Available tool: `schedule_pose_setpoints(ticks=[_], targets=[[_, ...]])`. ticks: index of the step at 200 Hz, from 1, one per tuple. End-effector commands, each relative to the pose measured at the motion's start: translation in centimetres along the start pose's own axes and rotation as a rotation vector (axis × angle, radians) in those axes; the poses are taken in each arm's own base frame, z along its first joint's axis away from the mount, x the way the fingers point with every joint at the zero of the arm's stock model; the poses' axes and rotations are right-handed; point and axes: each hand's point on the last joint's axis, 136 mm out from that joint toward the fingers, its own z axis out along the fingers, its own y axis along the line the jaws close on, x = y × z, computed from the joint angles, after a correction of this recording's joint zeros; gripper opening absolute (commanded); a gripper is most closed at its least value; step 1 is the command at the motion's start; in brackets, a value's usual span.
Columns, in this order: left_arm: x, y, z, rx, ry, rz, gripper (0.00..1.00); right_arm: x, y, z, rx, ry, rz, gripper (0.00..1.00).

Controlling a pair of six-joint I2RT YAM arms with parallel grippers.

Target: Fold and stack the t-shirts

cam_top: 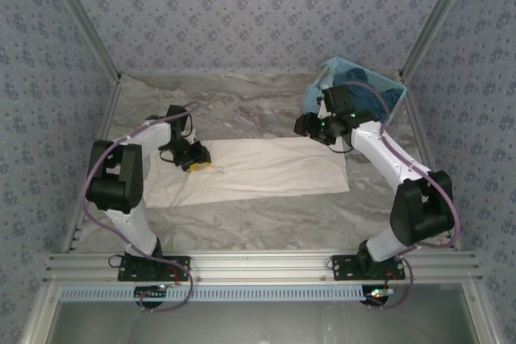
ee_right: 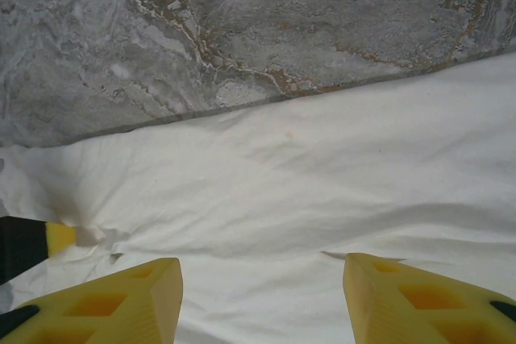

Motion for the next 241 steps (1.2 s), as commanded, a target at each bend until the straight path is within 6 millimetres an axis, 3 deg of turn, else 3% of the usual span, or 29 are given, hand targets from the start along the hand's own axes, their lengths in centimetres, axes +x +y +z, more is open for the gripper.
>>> schedule_pose_setpoints(ticks=[1, 26, 49, 83, 93, 111, 155, 197, 241], targets=[[0.9, -0.9, -0.8, -0.005, -0.015, 0.035, 0.37, 0.8, 0.8, -1.1, -0.025, 0.015, 0.006, 0.57], [2.5, -1.4, -1.2, -0.003, -0.013, 0.020, 0.29, 1.4, 0.7, -1.4, -0.025, 0.024, 0.012, 0.57], [4.9, -1.6, -0.3, 0.012, 0.042, 0.001, 0.22, 1.6, 0.7, -1.8, -0.028, 0.023, 0.015, 0.57], [7.4, -2.3, 1.0, 0.017, 0.074, 0.001, 0.23, 1.6, 0.8, -2.0, -0.033, 0.023, 0.011, 0.57], [7.6, -2.6, 1.0, 0.020, 0.068, 0.001, 0.25, 2.7, 0.0, -1.4, -0.017, 0.049, 0.019, 0.57], [8.0, -2.9, 1.0, 0.021, 0.068, -0.006, 0.34, 3.0, -0.3, -1.2, -0.012, 0.057, 0.024, 0.57], [8.2, -5.3, 1.5, 0.121, 0.065, -0.022, 0.43, 3.9, -0.7, -0.6, -0.003, 0.080, 0.023, 0.57], [9.1, -7.3, 2.1, 0.242, 0.132, -0.048, 0.43, 5.0, -1.1, -0.1, 0.002, 0.099, 0.027, 0.55], [9.2, -6.2, -0.2, 0.197, 0.132, -0.033, 0.35, 5.9, -0.9, 0.3, 0.003, 0.111, 0.021, 0.53]])
